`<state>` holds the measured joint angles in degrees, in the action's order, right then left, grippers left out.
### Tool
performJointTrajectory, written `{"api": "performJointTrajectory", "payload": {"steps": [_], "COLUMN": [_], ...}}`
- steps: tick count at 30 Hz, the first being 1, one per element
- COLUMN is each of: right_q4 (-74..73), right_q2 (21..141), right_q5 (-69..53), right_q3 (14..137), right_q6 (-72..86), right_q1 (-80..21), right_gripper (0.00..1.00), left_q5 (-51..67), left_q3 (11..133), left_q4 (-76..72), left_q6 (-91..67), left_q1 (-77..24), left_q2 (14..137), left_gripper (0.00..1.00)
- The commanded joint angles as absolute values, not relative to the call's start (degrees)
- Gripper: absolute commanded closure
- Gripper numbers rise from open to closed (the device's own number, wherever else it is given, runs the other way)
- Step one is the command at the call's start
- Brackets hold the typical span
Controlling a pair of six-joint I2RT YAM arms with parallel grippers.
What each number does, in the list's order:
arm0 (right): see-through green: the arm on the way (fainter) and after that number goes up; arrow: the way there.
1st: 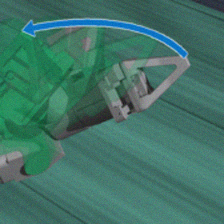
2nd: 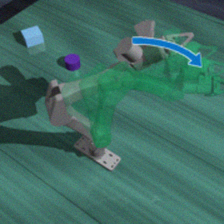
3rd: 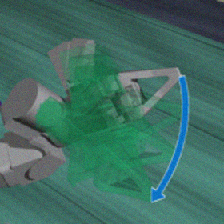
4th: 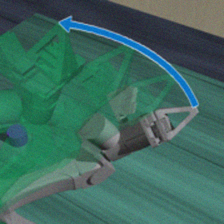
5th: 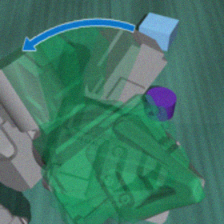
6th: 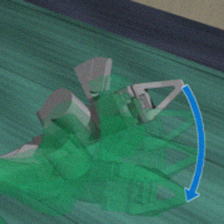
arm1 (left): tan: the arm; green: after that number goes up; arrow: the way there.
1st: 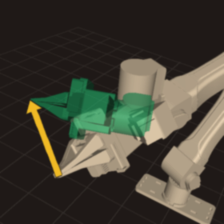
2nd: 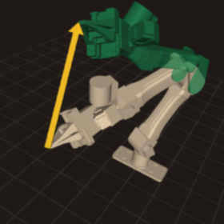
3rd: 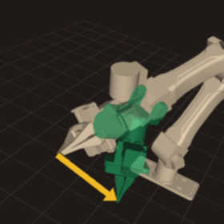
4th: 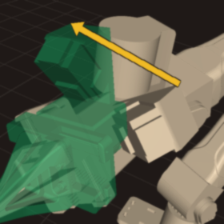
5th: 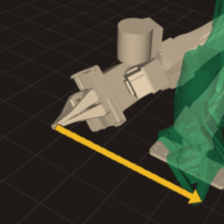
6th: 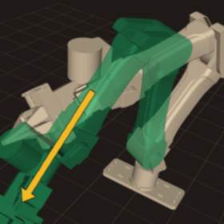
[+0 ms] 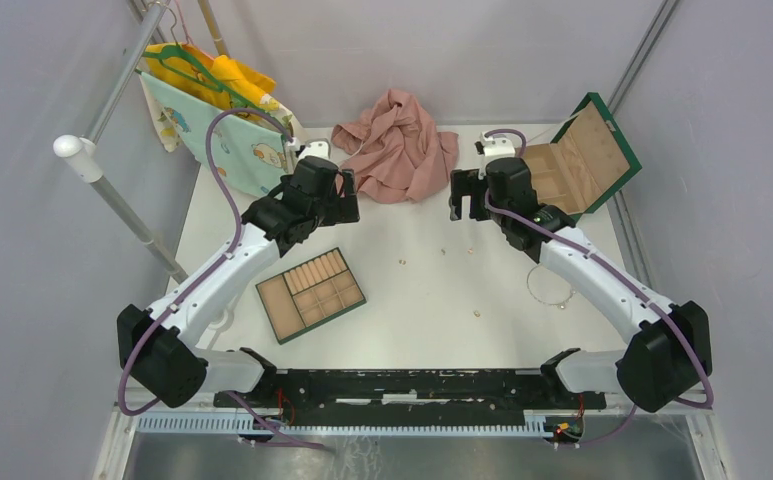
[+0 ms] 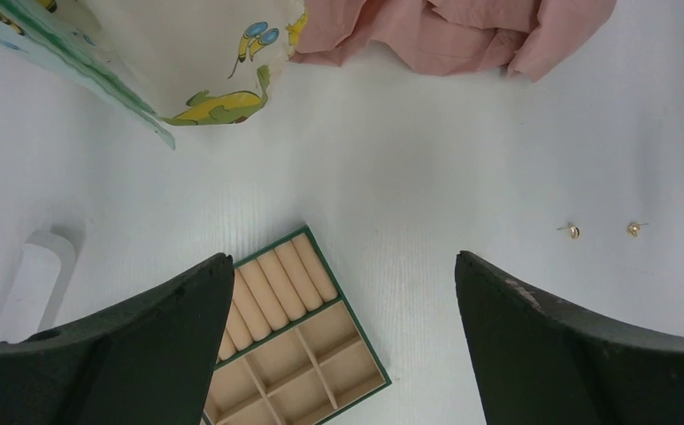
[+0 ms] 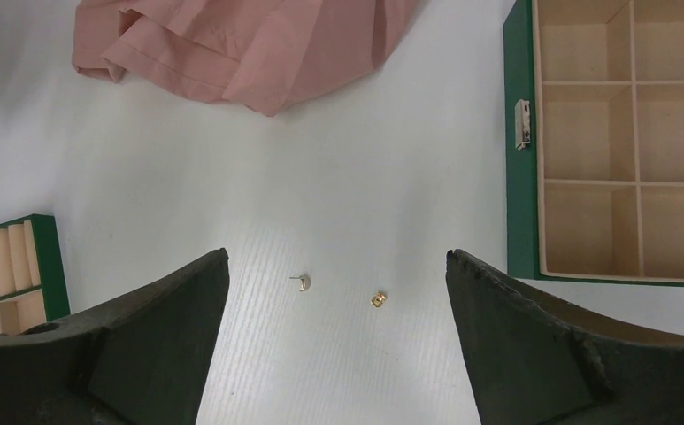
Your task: Organize the mixed jewelry
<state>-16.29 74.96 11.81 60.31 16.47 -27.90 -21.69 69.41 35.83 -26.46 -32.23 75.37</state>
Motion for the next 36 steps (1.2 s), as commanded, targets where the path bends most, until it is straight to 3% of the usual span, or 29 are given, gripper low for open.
{"api": "performJointTrajectory", "payload": {"steps": [1, 11, 17, 33, 36], "right_q4": [-13.30, -14.15, -14.84, -16.46, -16.83], "right_q2": [75.60, 76.74, 77.26, 79.47, 79.53], "right_q5": [9.40, 9.42, 9.35, 7.96, 8.16], "right_q3": [61.44, 60.85, 61.52, 62.36, 62.55], "right_q6": [16.86, 16.84, 15.70, 14.39, 13.74], "right_q1": [-28.38, -29.04, -29.01, -29.06, -29.05], "right_gripper": [0.02, 0.02, 0.02, 0.02, 0.02], "left_q5": [-18.89, -20.50, -23.04, -20.54, -20.61], "left_q3": [67.15, 59.19, 61.13, 59.45, 59.16], "left_q4": [33.73, 33.96, 34.76, 31.82, 30.85], "left_q6": [-26.28, -41.59, -45.48, -48.56, -48.86], "left_q1": [-32.90, -40.87, -40.93, -40.94, -41.00], "left_q2": [74.54, 84.25, 90.58, 95.28, 96.17], "left_gripper": [0.00, 0.02, 0.20, 0.43, 0.51]}}
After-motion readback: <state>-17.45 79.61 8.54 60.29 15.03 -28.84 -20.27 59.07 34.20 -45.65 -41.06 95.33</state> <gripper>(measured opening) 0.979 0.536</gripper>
